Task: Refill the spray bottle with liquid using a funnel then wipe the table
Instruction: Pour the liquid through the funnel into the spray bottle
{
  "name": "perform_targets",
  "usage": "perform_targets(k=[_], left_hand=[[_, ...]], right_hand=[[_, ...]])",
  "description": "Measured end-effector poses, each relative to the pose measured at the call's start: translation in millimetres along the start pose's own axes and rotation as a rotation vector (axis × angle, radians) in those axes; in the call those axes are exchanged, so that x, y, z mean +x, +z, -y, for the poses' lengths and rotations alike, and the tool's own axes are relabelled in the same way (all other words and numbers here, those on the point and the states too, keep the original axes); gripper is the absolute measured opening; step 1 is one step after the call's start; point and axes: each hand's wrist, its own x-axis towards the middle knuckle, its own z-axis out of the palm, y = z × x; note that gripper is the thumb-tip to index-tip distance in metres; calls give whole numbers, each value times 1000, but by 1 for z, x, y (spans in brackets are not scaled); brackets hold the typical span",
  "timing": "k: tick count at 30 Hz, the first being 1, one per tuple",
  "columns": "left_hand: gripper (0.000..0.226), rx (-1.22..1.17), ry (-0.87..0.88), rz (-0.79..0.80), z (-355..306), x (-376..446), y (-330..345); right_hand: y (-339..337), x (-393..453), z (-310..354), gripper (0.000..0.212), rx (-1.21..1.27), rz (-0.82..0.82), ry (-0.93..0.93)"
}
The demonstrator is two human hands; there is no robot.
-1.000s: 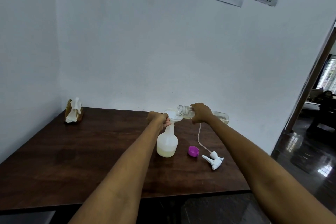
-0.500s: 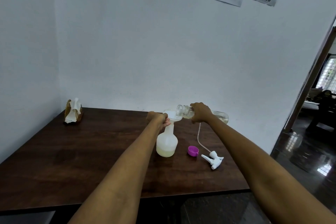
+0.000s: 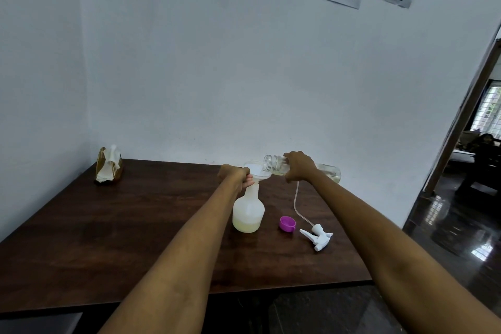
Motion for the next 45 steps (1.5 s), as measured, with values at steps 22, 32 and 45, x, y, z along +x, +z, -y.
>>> perform_targets(k=[22,32,45], left_hand=[[23,-51,-50,29,-3,-6,-1],[30,-55,-60,29,-2,-7,1],[4,-38,-51,32,-4,-8,1]], right_hand=[[3,1,1,36,-15,-7,-8],[2,0,1,32,-14,-1,-15],[4,1,-1,37,14,-20,-3]])
